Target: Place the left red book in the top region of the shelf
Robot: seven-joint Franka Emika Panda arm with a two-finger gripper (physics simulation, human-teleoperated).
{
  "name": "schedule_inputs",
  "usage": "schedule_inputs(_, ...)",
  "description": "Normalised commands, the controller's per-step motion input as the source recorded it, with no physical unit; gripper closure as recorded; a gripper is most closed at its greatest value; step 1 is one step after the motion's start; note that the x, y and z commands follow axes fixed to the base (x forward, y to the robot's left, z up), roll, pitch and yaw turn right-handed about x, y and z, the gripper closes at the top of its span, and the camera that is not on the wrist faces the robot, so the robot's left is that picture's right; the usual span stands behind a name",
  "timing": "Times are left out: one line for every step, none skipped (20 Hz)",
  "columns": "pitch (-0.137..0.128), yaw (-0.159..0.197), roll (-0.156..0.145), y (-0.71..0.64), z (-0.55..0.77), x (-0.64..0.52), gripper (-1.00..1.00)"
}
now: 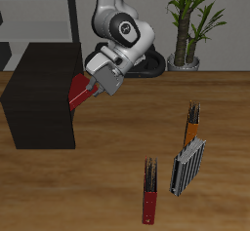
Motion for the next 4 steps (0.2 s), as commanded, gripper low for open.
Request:
schedule_inputs(0.019, -0.009, -0.051, -0.33, -0.07, -0.30, 1.00)
schedule_inputs(0.039, 0.004, -0.022, -0.16, -0.10, -0.17, 1.00)
schedule_inputs(-0.081, 0.054, -0.096, -0.32, -0.02, 0.00, 1.00)
schedule_inputs(-0.032, -0.026, -0.016, -0.40, -0.04, 0.09, 1.00)
